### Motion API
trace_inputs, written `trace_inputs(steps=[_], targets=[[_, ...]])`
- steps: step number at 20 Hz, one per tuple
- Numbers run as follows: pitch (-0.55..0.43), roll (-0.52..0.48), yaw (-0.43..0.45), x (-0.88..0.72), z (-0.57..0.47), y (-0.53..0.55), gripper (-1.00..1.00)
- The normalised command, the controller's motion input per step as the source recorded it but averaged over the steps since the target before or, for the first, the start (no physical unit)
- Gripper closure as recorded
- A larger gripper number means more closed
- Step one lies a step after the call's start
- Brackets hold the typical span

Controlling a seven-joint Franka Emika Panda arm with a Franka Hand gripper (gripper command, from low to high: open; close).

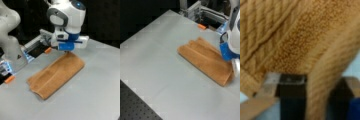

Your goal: Folding a towel twice

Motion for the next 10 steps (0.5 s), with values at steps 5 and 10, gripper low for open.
trace_inputs(steps=[5,10], targets=[[-0.194,0.149,-0.163,-0.13,-0.17,0.16,1.0],[-0.156,0.127,-0.169,-0.11,-0.17,0.14,1.0]])
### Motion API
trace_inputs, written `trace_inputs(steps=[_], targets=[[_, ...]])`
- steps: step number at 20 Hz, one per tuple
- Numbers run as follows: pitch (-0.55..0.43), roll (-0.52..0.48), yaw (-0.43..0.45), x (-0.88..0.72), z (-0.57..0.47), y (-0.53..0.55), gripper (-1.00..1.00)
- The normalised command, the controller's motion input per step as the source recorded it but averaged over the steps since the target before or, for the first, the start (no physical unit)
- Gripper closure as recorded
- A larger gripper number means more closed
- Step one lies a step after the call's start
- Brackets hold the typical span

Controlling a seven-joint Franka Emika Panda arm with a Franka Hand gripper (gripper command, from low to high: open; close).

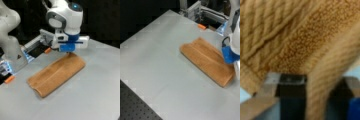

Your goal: Folding a towel twice

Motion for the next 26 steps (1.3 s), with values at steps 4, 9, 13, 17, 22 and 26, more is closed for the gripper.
trace_inputs(steps=[4,9,13,17,22,26], targets=[[-0.109,0.104,-0.16,-0.17,-0.12,0.07,1.0],[-0.089,0.113,-0.132,-0.32,-0.07,0.06,1.0],[-0.086,0.123,-0.121,-0.38,-0.07,0.03,-1.0],[-0.115,0.131,-0.131,-0.33,-0.07,-0.03,-1.0],[-0.113,0.134,-0.129,-0.3,-0.05,-0.03,-1.0],[-0.088,0.137,-0.115,-0.32,-0.01,-0.04,-1.0]])
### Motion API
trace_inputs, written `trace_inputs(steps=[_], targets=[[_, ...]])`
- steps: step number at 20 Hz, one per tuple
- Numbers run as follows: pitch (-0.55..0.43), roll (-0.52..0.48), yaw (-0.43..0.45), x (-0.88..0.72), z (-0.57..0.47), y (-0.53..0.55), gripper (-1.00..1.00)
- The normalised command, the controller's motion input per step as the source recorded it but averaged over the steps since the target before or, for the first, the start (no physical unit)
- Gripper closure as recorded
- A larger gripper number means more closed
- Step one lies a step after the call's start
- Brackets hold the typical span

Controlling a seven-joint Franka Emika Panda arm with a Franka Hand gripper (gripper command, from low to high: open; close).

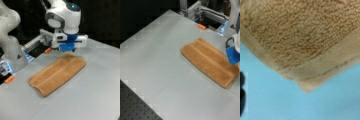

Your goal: Folding a towel twice

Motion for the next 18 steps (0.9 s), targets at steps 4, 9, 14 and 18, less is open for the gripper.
trace_inputs(steps=[4,9,14,18], targets=[[-0.049,0.152,-0.086,-0.34,0.09,-0.08,-1.0],[-0.069,0.198,0.066,-0.27,0.32,-0.16,-1.0],[-0.091,0.134,0.114,-0.03,0.33,-0.23,-1.0],[-0.027,-0.012,0.154,0.23,0.17,-0.17,-1.0]])
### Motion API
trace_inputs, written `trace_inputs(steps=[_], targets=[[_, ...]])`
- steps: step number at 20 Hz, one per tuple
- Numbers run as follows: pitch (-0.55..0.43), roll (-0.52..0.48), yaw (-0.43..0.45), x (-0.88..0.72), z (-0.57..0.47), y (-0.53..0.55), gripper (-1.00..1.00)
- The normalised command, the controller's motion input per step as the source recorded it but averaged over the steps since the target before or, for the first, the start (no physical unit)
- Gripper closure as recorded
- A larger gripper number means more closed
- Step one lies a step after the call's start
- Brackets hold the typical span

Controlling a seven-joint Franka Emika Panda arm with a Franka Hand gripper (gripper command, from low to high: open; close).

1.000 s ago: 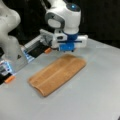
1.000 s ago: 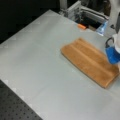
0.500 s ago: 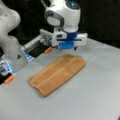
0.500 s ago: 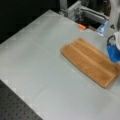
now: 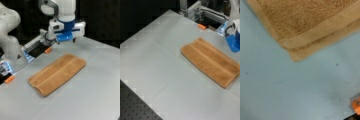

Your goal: Folding a towel twice

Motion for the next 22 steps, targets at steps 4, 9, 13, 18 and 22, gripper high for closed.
trace_inputs(steps=[4,9,13,18,22], targets=[[0.039,-0.095,0.135,0.6,0.21,-0.09,-1.0],[0.178,-0.108,0.062,0.87,0.26,-0.02,-1.0],[0.332,-0.122,0.087,0.84,0.15,0.03,-1.0],[0.355,-0.2,0.18,0.59,0.09,0.07,-1.0],[0.312,-0.264,0.257,0.35,-0.03,0.12,-1.0]])
